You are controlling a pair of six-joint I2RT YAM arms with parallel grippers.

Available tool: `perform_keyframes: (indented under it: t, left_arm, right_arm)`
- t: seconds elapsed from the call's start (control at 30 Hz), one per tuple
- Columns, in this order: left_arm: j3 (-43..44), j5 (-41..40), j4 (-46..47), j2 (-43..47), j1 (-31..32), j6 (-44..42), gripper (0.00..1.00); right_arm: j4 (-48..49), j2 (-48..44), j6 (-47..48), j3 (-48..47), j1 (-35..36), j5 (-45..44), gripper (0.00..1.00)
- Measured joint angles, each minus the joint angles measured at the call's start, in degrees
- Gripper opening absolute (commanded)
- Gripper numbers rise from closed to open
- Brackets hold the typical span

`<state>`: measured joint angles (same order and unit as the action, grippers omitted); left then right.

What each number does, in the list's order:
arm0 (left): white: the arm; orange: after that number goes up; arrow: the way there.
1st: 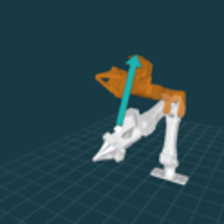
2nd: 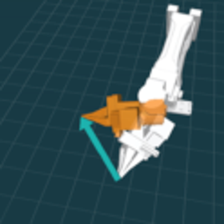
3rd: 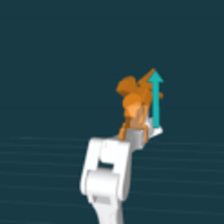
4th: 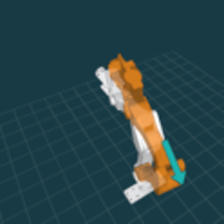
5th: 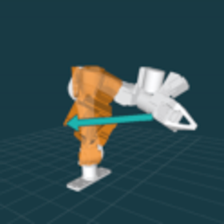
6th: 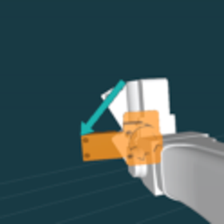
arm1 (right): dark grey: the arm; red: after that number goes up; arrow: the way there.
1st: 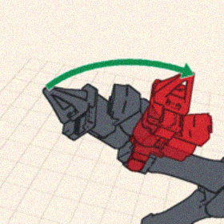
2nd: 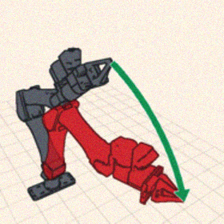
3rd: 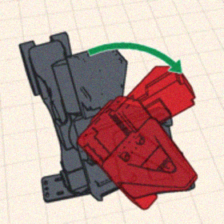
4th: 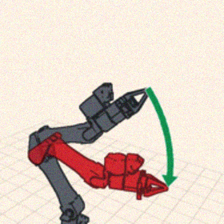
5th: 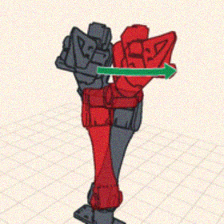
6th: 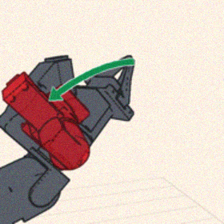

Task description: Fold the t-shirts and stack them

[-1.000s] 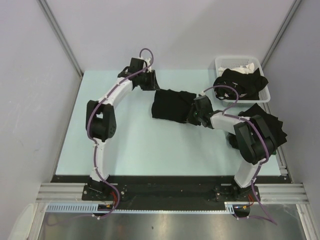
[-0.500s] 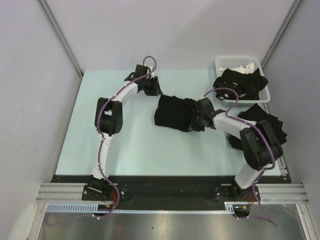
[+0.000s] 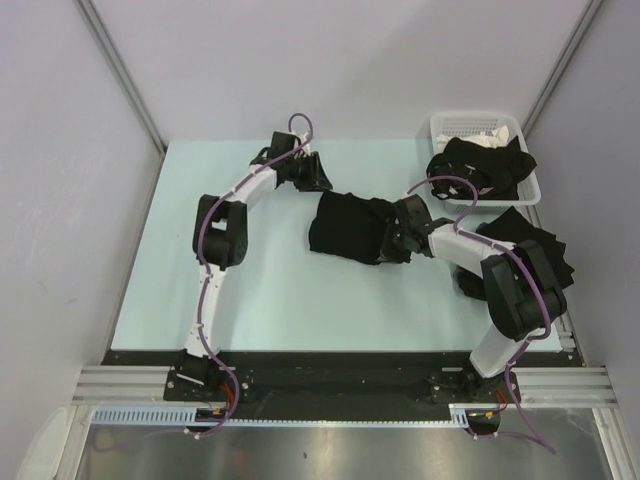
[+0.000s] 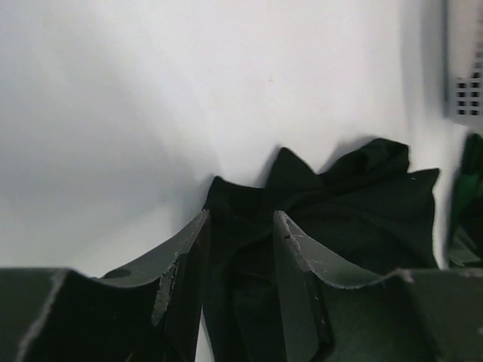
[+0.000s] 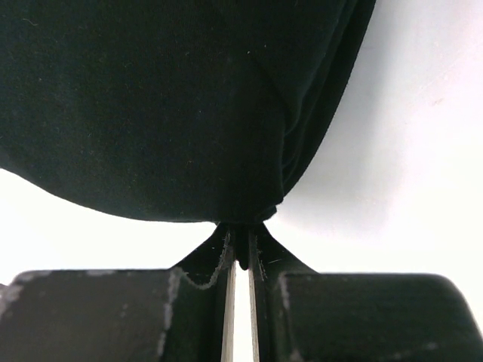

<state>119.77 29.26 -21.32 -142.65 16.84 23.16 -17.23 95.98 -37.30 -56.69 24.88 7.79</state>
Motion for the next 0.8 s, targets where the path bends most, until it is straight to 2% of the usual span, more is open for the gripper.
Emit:
perform_keyframes:
  t: [0.17,0.33,0.8]
  left_arm:
    - [-0.48,4.04,3.10,-0.35,-0.79,1.92,0.50]
    - [-1.66,4.42,3.30,-0.35,-1.25,2.38,0.69]
    - [-2.45,3.96,2.05,-0.35,-1.29,3.34,0.73]
  right_arm:
    - [0.09,0.17,0.11,0.00,-0.26,0.76,0.00]
    - [0.33,0.24,0.42,0.00,-0.42,1.33,0.00]
    - [0.46,0.26,0.50,0.00,-0.74,1.84,0.00]
